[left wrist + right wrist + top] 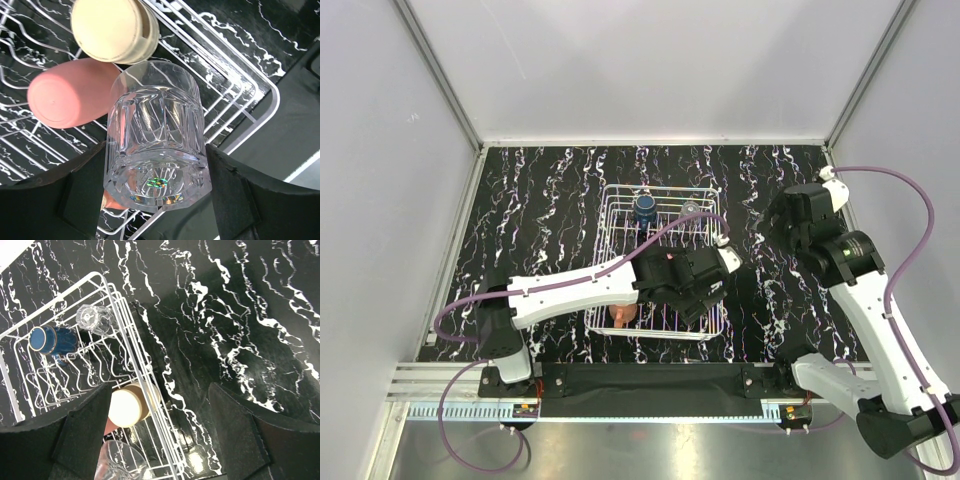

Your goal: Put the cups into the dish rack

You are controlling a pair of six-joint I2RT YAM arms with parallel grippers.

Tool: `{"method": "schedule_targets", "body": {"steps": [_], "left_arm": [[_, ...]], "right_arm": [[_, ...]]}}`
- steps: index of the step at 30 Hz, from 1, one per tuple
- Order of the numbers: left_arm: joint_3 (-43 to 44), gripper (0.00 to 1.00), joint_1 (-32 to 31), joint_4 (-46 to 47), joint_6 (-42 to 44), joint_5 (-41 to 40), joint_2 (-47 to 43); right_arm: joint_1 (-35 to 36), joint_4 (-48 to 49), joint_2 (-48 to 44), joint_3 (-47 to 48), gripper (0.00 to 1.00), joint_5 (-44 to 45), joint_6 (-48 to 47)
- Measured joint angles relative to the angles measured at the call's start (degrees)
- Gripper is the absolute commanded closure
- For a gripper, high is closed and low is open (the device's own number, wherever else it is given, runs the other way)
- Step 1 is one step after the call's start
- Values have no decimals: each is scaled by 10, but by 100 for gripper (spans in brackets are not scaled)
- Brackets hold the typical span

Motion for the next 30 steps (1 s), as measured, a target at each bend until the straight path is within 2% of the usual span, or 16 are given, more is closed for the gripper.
{"method": "schedule_targets", "body": {"steps": [10, 30], "left_arm": [[-8, 100, 2, 5, 10, 55, -2], [-9, 100, 2, -1, 45, 70, 56]], "right_arm": [[0, 27, 30, -8, 14, -30, 4], [0, 37, 11, -23, 13, -38, 6]]}}
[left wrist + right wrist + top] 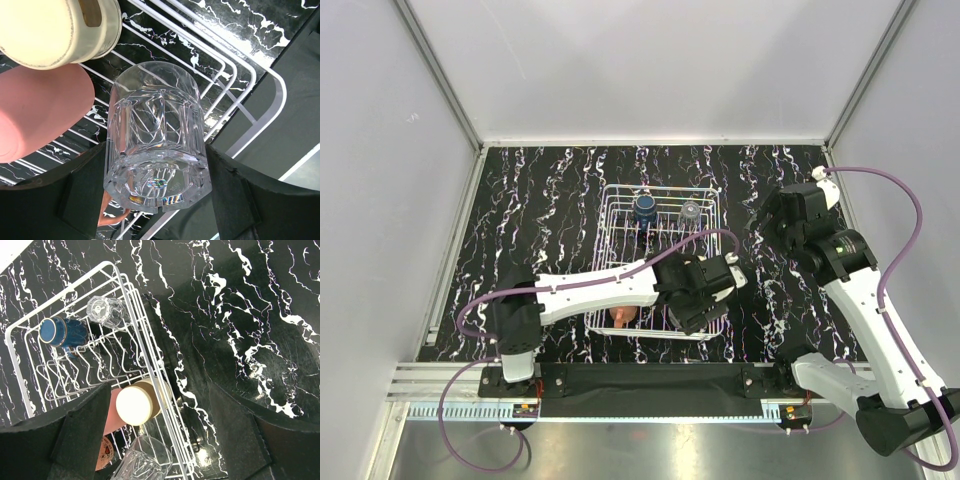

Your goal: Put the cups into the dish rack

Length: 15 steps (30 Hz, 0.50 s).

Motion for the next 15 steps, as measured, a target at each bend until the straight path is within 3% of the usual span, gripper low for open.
{"method": "schedule_targets", "body": {"steps": [12, 15], "left_arm": [[0, 100, 12, 0, 4, 14, 38], [0, 96, 17, 0, 4, 20, 43]], "right_arm": [[0, 6, 2, -5, 13, -1, 0], [0, 5, 2, -5, 13, -1, -1]]}}
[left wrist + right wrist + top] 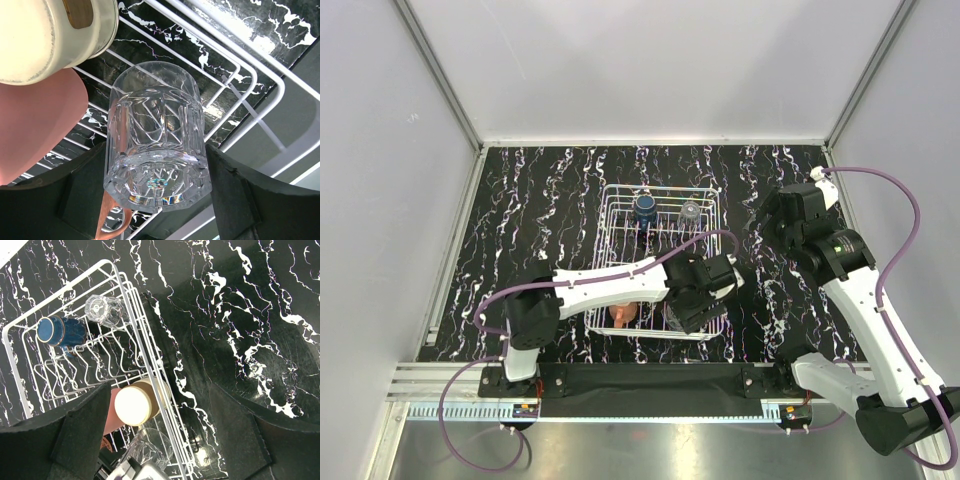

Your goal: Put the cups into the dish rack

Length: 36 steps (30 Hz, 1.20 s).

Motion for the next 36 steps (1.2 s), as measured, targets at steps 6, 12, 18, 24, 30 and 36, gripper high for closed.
{"method": "schedule_targets", "body": {"steps": [6, 12, 18, 24, 30, 36], "left_arm": [[0, 81, 5, 0, 0, 8, 7], [0, 62, 9, 0, 0, 13, 10], [0, 42, 12, 0, 0, 16, 10], [0, 26, 12, 0, 0, 16, 10], [0, 15, 13, 1, -1, 14, 10], [0, 12, 18, 1, 0, 14, 10]], "right_arm": [[0, 0, 0, 0, 13, 0, -4], [0, 0, 0, 0, 13, 2, -5], [0, 0, -1, 0, 13, 2, -5], [0, 0, -3, 0, 13, 2, -5], [0, 0, -4, 0, 13, 1, -5], [0, 0, -4, 0, 13, -1, -5]]}}
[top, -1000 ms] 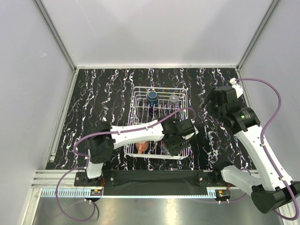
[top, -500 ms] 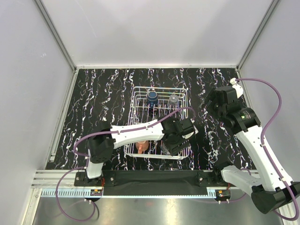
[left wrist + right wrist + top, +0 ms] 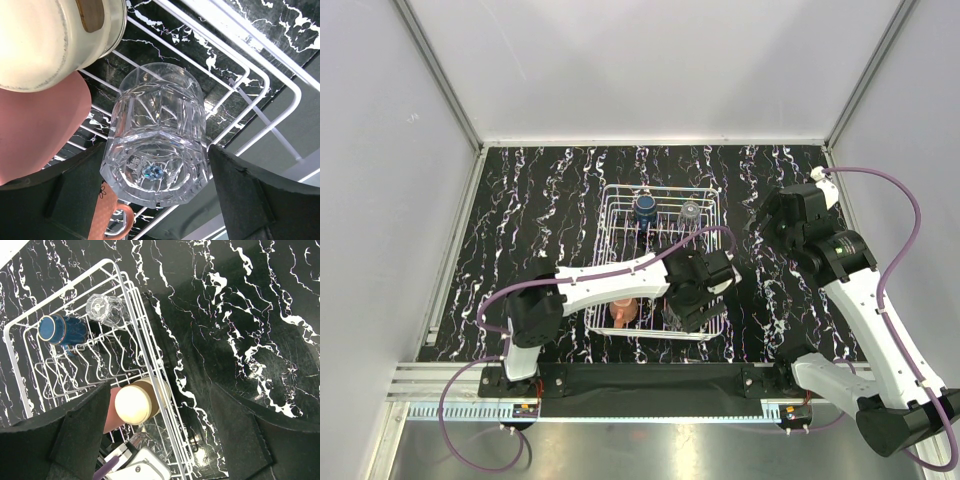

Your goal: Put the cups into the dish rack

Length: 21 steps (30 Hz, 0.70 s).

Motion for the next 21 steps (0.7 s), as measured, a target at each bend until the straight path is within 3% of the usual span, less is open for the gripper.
{"method": "schedule_targets", "body": {"steps": [9, 11, 12, 21], "left_arm": [[0, 12, 0, -1, -1, 1, -12], [1, 1, 0, -3, -2, 1, -25], [2, 1, 0, -6, -4, 1, -33], [4, 1, 0, -7, -25, -61, -188]], "right_arm": [[0, 0, -5, 0, 12, -7, 0], [0, 1, -7, 0, 9, -17, -1], [0, 3, -7, 0, 5, -23, -2], [0, 19, -8, -9, 0, -59, -20]]}}
